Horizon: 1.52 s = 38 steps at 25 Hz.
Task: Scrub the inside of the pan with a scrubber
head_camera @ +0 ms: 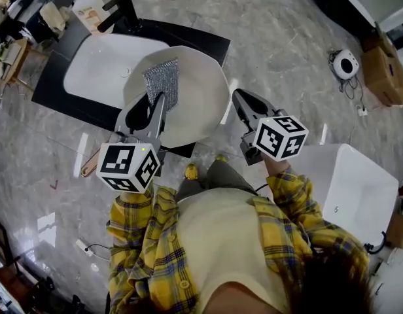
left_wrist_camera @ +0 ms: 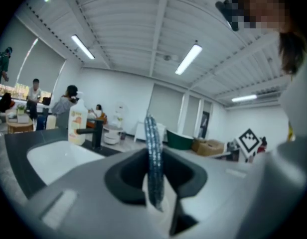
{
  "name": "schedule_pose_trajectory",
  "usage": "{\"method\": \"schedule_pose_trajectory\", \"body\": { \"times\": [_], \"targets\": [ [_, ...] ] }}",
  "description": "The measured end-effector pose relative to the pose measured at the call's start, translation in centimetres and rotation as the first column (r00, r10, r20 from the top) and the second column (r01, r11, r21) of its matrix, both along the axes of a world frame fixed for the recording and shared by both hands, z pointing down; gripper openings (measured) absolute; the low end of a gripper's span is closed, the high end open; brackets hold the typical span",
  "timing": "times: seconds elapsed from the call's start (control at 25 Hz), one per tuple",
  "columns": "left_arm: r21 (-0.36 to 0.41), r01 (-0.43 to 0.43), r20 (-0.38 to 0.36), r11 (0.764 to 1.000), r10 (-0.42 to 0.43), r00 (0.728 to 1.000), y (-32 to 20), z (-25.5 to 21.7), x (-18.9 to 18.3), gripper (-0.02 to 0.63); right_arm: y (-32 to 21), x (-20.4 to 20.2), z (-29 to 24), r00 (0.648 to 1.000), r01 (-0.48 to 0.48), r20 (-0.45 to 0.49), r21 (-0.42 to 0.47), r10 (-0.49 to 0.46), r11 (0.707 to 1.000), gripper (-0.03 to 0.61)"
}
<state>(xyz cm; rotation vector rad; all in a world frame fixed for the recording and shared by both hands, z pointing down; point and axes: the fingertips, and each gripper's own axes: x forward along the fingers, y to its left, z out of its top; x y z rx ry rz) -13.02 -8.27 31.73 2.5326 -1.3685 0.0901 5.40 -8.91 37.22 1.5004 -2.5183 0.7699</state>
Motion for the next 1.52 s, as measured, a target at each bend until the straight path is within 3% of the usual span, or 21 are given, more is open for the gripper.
{"method": "schedule_pose_trajectory", "body": {
  "times": [0.36,0.72,1.2,1.52],
  "targets": [
    [-0.075,0.098,0.082,0.992,-0.092,0.992,-5.3,3.3,1.5,0.083,-6.0,0.4,1.6,0.993,0.116,-0.031,-0.041,-0.117,0.992,0.015],
    [-0.076,0.169,0.161,0.983,-0.155,0.975,-9.8,6.0,2.9,0.083,-10.6,-0.1,2.5,0.978,0.209,-0.01,-0.058,-0.21,0.976,0.017],
    [0.047,0.237,0.295,0.97,-0.24,0.925,-13.8,8.4,3.9,0.083,-13.0,-0.6,4.5,0.963,0.267,0.012,-0.098,-0.267,0.959,0.017],
    [0.033,0.244,0.304,0.969,-0.242,0.922,-14.0,10.1,4.3,0.086,-12.9,-0.5,5.0,0.955,0.296,0.017,-0.112,-0.296,0.949,0.017]
  ]
}}
